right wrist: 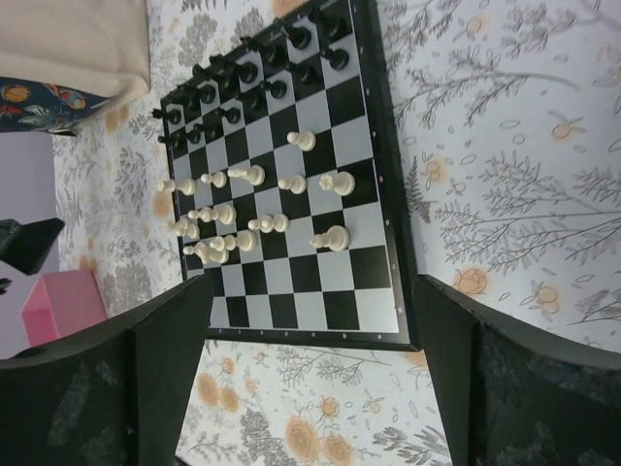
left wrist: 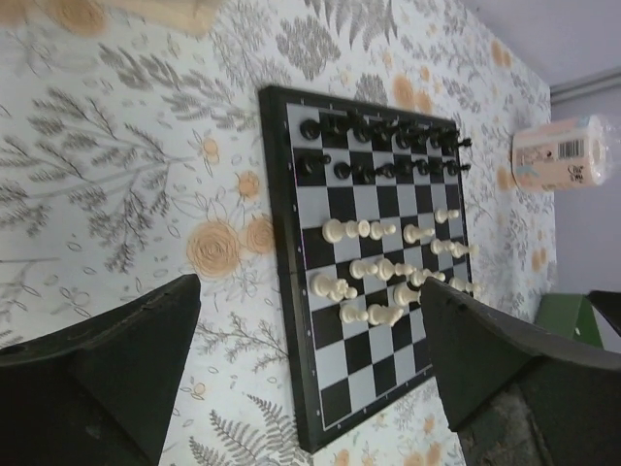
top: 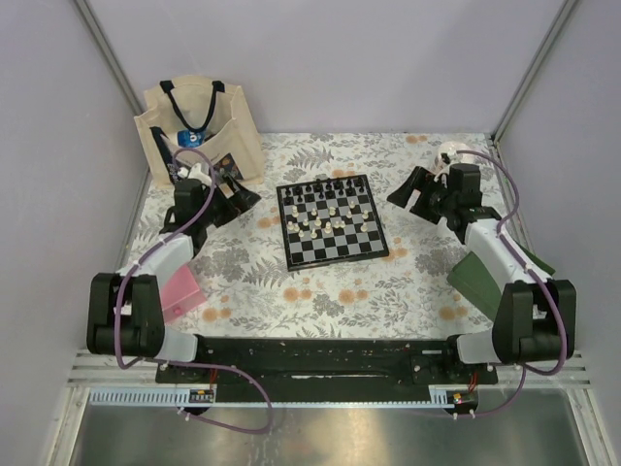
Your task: Set up the chess pieces on the board
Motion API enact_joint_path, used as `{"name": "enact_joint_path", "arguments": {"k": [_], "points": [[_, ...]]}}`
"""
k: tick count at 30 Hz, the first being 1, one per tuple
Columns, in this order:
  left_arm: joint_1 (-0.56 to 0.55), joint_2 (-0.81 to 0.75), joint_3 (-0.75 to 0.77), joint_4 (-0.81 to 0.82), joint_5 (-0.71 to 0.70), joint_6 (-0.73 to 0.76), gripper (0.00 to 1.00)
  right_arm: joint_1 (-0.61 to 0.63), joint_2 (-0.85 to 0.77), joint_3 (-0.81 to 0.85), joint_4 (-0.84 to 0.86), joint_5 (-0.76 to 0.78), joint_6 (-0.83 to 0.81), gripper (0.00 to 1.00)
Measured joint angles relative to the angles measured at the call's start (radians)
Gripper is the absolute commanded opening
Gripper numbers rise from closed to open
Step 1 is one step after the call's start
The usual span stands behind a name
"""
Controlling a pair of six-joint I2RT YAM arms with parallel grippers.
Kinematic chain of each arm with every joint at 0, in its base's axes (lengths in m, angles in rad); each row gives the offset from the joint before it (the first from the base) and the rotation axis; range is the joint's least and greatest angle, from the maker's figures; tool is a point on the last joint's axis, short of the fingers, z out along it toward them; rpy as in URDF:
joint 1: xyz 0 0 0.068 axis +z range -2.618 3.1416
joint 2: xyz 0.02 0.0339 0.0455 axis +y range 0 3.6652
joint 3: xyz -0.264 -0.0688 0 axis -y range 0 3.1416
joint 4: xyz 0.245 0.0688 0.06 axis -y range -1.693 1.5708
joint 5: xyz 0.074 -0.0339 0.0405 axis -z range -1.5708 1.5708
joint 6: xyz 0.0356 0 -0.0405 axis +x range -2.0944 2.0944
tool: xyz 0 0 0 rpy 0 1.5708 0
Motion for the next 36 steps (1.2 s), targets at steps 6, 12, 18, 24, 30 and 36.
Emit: {"name": "enact_joint_path", "arguments": {"k": [6,12,18,24,30,36], "points": [[-0.073,-0.018,-0.002,-0.116,-0.074,0.032,0.99,-0.002,0.095,0.019,-0.038,-0.064,0.034,0.93],[-0.224,-0.366,-0.127,-0.108,-0.46,0.012,0.99,-0.014,0.122,0.018,-0.05,-0.071,0.053,0.9],[-0.08,-0.333,-0.25,-0.119,-0.542,-0.112,0.99,-0.036,0.204,0.031,-0.052,-0.099,0.071,0.77],[-0.121,-0.216,-0.235,-0.136,-0.452,-0.128,0.98,-0.053,0.344,0.094,-0.043,-0.179,0.101,0.56],[-0.161,-0.051,-0.196,-0.045,-0.287,-0.182,0.7,-0.079,0.444,0.115,-0.021,-0.23,0.14,0.47],[-0.175,0.128,-0.149,-0.005,-0.15,-0.222,0.35,-0.086,0.496,0.125,-0.014,-0.238,0.149,0.32]]}}
